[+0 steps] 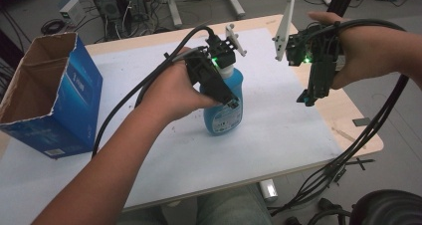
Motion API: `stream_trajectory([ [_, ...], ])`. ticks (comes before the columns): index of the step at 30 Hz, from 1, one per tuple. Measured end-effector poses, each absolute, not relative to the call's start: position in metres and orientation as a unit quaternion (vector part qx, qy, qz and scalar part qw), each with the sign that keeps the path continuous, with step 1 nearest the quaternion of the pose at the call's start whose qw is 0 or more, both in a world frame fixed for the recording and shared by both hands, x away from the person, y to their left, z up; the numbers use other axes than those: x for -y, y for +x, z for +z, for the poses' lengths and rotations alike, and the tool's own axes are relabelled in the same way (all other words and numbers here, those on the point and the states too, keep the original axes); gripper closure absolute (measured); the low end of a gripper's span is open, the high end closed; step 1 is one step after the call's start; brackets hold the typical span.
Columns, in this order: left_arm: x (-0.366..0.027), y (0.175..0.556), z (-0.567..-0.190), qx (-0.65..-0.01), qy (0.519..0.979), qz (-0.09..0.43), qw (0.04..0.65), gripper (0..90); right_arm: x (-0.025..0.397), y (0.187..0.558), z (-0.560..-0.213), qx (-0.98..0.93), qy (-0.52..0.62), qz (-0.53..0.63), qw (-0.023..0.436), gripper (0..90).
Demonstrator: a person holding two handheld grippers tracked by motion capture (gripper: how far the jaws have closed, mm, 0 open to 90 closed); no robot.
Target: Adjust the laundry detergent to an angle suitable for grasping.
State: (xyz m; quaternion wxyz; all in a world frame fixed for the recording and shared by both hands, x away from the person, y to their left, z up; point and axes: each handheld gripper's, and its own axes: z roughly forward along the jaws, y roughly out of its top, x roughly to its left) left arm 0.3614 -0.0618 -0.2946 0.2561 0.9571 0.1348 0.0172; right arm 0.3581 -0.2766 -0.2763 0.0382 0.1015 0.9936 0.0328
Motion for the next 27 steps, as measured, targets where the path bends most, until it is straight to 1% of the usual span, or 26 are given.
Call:
stream_trajectory([
  [5, 0.049, 0.357, -0.284, -0.106, 0.963, 0.014, 0.247, 44.1, 0.271, 0.358, -0.274, -0.994, 0.097, 0.034, 0.041, 1.2],
  [14, 0.018, 0.351, -0.262, -0.056, 0.966, 0.021, 0.250, 44.0, 0.261, 0.359, -0.271, -0.994, 0.091, 0.031, 0.042, 1.2],
  [21, 0.003, 0.347, -0.261, -0.017, 0.973, 0.011, 0.229, 44.0, 0.251, 0.359, -0.273, -0.995, 0.085, 0.028, 0.040, 1.2],
  [27, -0.008, 0.344, -0.263, 0.034, 0.971, 0.021, 0.235, 44.0, 0.243, 0.360, -0.274, -0.996, 0.081, 0.023, 0.038, 1.2],
])
